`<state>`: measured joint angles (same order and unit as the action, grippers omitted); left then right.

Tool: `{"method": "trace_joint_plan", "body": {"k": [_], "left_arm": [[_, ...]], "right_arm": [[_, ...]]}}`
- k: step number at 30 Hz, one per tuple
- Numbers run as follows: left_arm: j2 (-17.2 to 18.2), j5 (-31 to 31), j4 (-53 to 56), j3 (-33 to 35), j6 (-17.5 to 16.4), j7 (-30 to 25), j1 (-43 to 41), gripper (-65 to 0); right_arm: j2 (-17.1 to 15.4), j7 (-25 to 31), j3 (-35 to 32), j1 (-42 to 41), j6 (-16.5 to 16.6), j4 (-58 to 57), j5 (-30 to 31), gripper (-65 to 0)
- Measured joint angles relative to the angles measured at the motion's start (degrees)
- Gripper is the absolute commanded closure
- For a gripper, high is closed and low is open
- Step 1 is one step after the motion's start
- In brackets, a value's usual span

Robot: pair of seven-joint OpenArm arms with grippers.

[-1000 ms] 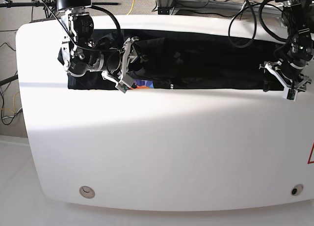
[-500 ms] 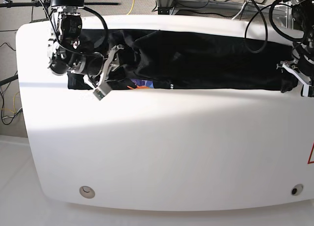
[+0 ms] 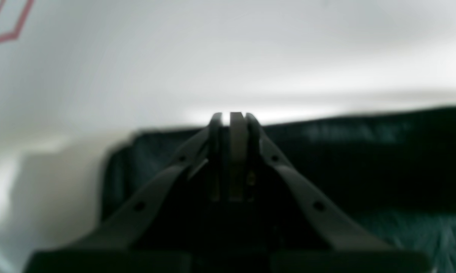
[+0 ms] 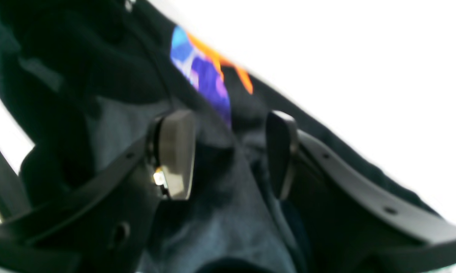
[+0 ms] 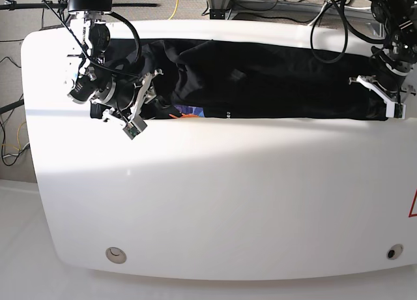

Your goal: Fold the T-shirt properly

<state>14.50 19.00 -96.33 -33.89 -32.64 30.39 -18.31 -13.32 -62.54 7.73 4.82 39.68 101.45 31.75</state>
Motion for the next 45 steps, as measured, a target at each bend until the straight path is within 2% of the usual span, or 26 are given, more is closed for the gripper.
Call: {"method": "trace_joint_plan", "body": {"k": [4, 8, 20, 28, 30, 35, 40, 45], "left_arm": [[-1.99, 0.22, -0.79, 0.50, 2.01, 1.75, -3.63, 0.0], [-2.51, 0.17, -0.96, 0.98, 2.10, 4.09, -5.60, 0.0], [-0.57, 1.20, -1.70, 0.31, 4.79, 7.39, -5.01, -1.5], [-0.63, 0.98, -1.25, 0.68, 3.63, 7.26, -4.57, -0.3], [-0.68, 0.96, -0.83, 0.70, 3.63, 7.28, -4.48, -0.2], [-0.94, 0.57, -0.24, 1.11, 3.72, 5.88, -4.57, -0.4], [-0.92, 0.61, -0.24, 1.81, 3.67, 3.69, -4.55, -0.6], [-0.81, 0.42, 1.03, 2.84, 3.48, 0.57, -5.55, -0.5]], "right_arm": [[1.44, -1.66, -1.01, -0.28, -1.75, -0.48, -4.20, -26.0], [2.78, -2.45, -1.92, -0.31, -1.73, -0.70, -2.75, -25.9], [3.82, -7.32, -1.01, -1.22, -2.16, -0.81, -1.40, -24.4], [4.52, -8.50, 3.39, -1.20, -0.68, -1.55, -0.42, -2.6], [4.57, -8.41, 4.09, -1.20, -0.48, -2.05, -0.31, 0.0], [6.21, -5.97, 5.46, -1.27, -0.07, -6.47, 0.59, 0.0], [7.78, -3.63, 4.11, -0.39, -0.09, -9.73, -0.37, 0.0], [7.87, 1.90, 3.02, 0.79, -0.11, -9.84, -1.97, 0.0]]}}
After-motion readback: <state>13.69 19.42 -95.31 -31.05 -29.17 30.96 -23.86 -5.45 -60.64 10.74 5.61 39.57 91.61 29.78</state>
